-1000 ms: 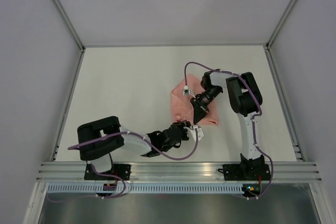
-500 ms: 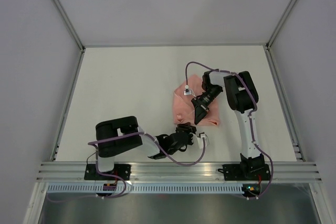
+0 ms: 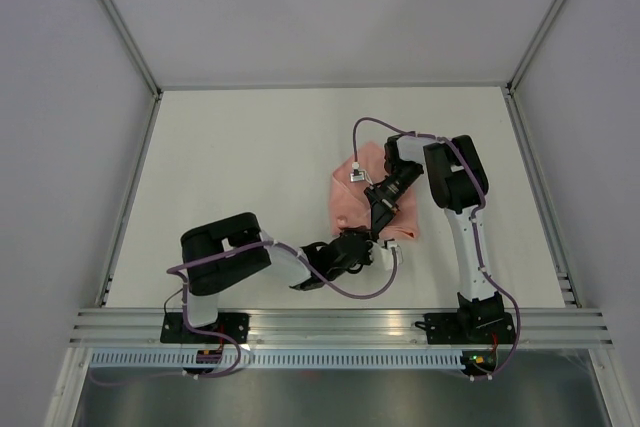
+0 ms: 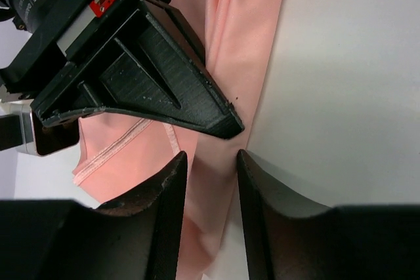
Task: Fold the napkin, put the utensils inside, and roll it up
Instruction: Roll the napkin with the utensil
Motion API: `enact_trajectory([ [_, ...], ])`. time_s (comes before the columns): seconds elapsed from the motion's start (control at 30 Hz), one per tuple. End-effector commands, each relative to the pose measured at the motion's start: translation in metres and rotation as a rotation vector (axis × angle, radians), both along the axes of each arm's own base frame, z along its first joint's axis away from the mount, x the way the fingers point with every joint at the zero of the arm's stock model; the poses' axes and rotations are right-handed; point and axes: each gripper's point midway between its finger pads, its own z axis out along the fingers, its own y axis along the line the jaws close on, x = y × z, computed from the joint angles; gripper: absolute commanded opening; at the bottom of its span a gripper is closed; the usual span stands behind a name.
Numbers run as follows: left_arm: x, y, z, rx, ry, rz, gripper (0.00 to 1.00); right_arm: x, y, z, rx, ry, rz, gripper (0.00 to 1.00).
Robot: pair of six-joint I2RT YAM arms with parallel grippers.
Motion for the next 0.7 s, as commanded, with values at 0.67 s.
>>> enact_trajectory([
  [0.67, -0.047, 0.027, -0.081, 0.231, 0.663, -0.033, 0.14, 0.007, -0.015, -0.033, 0.001, -0.095, 0.095, 0.00],
])
